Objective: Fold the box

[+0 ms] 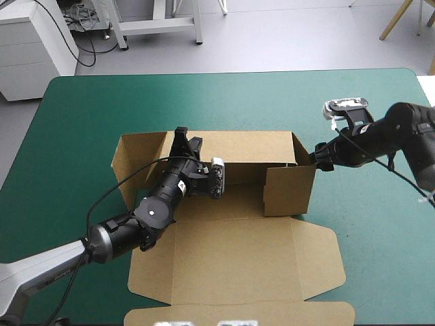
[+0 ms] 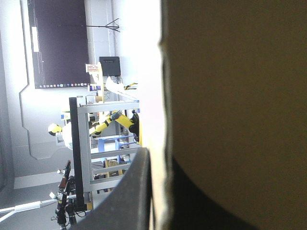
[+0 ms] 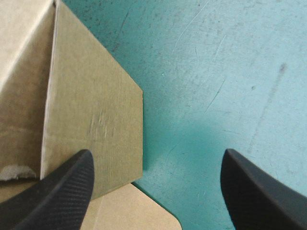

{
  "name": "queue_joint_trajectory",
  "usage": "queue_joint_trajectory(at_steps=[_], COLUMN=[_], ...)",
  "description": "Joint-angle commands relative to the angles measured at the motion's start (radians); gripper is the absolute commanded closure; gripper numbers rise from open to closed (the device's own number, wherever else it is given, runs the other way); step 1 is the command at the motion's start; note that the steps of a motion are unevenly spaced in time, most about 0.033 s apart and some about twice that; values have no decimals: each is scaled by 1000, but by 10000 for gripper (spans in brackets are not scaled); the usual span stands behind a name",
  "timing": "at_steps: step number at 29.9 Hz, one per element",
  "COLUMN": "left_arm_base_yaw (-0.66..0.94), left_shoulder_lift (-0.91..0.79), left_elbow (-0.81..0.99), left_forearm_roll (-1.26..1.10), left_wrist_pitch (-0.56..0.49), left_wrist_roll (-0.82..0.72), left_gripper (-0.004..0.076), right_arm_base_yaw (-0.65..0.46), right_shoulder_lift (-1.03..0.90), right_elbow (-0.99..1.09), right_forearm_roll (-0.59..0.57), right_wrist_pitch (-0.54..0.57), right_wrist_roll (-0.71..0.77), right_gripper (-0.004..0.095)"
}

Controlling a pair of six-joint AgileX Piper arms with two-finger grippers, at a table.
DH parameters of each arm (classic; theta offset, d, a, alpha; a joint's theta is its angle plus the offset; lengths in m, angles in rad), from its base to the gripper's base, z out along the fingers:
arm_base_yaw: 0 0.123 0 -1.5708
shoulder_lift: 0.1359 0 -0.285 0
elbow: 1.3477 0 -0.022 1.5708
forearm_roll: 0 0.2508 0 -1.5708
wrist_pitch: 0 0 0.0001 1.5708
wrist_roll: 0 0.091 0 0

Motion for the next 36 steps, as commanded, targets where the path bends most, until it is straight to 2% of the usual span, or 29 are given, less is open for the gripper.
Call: queue_joint_trajectory(at_steps=[1,5,11,15,18,21,22,23,24,36], left_arm_base_yaw=[4,4,4,4,4,4,4,4,4,4], left_shoulder_lift=[-13,-13,-13,-13,-13,-13,-13,-13,-13,-13], left_elbow=[1,1,1,1,1,1,1,1,1,1], left_forearm_roll=[26,26,26,26,26,26,26,26,26,25], left_wrist_pitch=[2,4,4,4,4,4,4,4,4,4], left_wrist_roll=[-13,-13,-13,-13,-13,-13,-13,-13,-13,-13], left_gripper=[734,734,734,734,734,734,734,734,734,734], right_arm_base_yaw=[-8,-8,-1,22,33,33,33,33,33,33], right_shoulder_lift=[-119,-195,-224,-213,-208,-208,-208,-208,-208,-208], right_elbow=[80,179,269,292,294,294,294,294,294,294], right_forearm_roll=[45,118,325,357,353,353,350,347,347,354], right_wrist_pitch=[-113,-172,-203,-239,-236,-213,-203,-198,-190,-158], right_wrist_roll=[-68,-148,-299,-335,-335,-335,-335,-335,-335,-335], right_gripper=[240,240,240,278,417,688,811,889,925,927])
